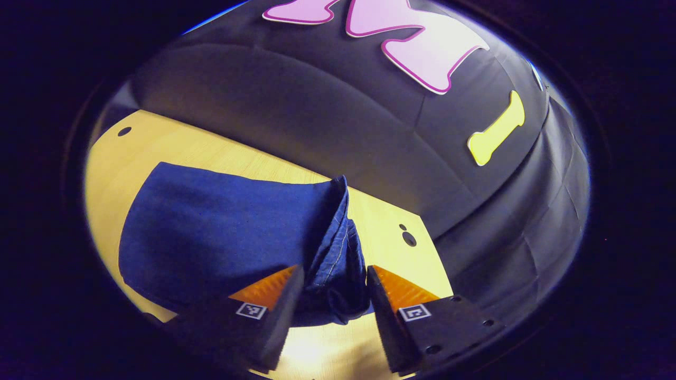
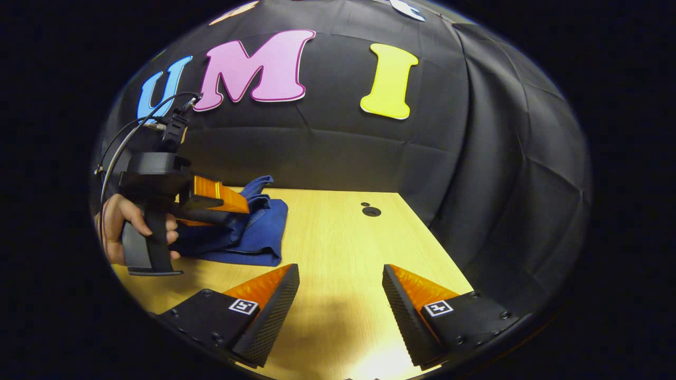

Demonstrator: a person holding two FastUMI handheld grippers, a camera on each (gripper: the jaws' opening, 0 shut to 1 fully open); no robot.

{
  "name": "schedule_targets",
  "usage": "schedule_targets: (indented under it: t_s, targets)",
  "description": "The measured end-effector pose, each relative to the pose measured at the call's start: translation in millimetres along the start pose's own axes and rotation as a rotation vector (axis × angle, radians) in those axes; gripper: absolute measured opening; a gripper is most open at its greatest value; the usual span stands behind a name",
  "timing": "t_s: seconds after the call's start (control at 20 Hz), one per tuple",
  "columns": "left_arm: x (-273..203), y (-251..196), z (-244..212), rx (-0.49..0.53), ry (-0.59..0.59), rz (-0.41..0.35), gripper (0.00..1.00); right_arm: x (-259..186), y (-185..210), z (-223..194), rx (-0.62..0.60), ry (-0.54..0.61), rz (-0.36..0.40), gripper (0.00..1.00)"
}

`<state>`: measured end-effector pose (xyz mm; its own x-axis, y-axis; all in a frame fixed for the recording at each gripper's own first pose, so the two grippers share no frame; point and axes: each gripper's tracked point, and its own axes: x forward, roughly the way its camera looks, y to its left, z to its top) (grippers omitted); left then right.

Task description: Grasp the waist and the cuffs of the jeans and fold them to make the two legs overlap; first hold the waist and fold one-third of the jeans toward the cuffs, then hold the cuffs and fold the remaining one-third in the same direction to finish folding.

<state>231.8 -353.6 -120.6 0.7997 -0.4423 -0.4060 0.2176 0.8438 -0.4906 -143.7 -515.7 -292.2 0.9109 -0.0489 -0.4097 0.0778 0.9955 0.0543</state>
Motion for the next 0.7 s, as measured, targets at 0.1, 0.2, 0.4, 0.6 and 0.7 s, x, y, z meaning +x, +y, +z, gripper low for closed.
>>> schedule_targets:
  t_s: [0.1,0.2,0.4,0.6,0.7]
  targets:
    - [-26.9,-9.0,7.4,0.008,-0.033,-0.031,0.97,-15.5,6.0,11.0,0.006,-0.02,0.002,0.97]
    - [-59.5,-11.0,20.7,0.023,-0.077,-0.034,0.98,-34.1,12.2,25.5,0.01,-0.038,0.003,0.97]
    - [-157.6,-8.3,54.7,0.05,-0.198,-0.048,0.97,-82.3,33.4,67.6,0.034,-0.101,0.03,0.97]
    - [-271.8,4.0,84.3,0.146,-0.359,-0.031,0.97,-136.7,51.0,114.5,0.07,-0.178,0.046,0.97]
    - [-323.0,12.4,97.4,0.216,-0.428,-0.003,0.96,-163.1,54.6,137.4,0.047,-0.232,0.032,0.96]
